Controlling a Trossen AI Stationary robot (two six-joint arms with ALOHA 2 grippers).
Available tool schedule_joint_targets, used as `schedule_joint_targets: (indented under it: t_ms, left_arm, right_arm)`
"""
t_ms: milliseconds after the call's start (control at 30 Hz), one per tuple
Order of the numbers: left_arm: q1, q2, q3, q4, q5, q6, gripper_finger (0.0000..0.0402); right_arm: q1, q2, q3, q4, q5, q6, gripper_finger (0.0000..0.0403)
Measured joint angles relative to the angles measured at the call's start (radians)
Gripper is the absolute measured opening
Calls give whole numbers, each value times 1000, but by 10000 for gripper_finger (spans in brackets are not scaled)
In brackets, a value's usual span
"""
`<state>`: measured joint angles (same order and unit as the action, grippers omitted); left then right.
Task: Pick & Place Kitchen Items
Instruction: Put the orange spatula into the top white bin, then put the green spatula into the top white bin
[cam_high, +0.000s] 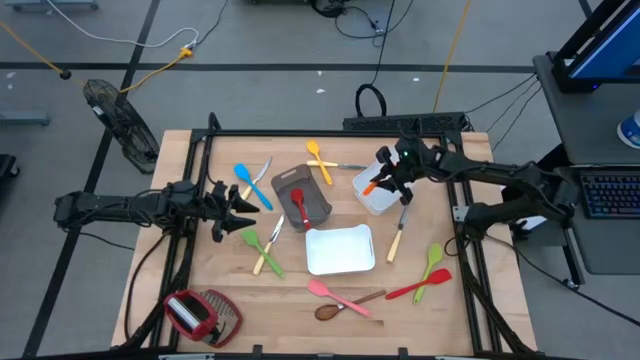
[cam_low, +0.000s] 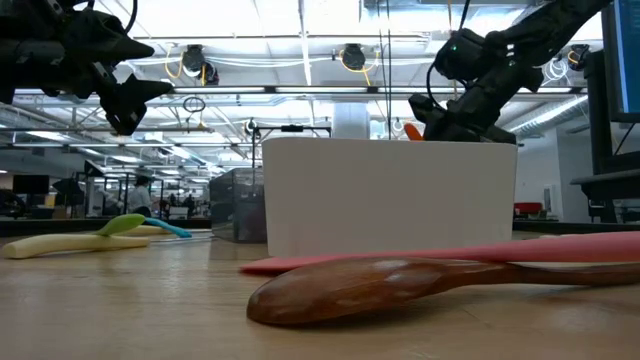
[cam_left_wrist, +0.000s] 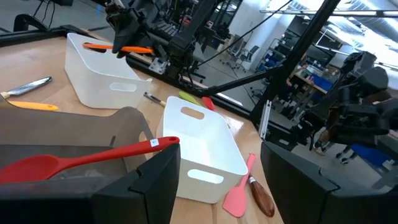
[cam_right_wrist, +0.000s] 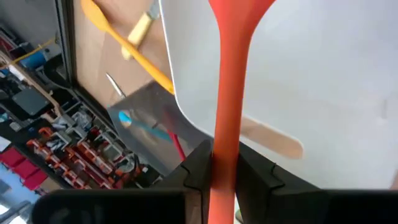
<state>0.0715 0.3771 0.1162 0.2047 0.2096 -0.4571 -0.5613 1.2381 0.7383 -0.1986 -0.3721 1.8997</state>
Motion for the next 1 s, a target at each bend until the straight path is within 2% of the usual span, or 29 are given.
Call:
schedule_joint_targets:
  t_ms: [767, 1000]
  left_arm:
    - [0, 0, 0, 0, 2, -16, 228]
    - [0, 0, 0, 0, 2, -12, 228]
  right_arm:
    - [-34, -1, 0, 4, -52, -89, 133]
    - [-33, -2, 0, 97, -52, -175, 131]
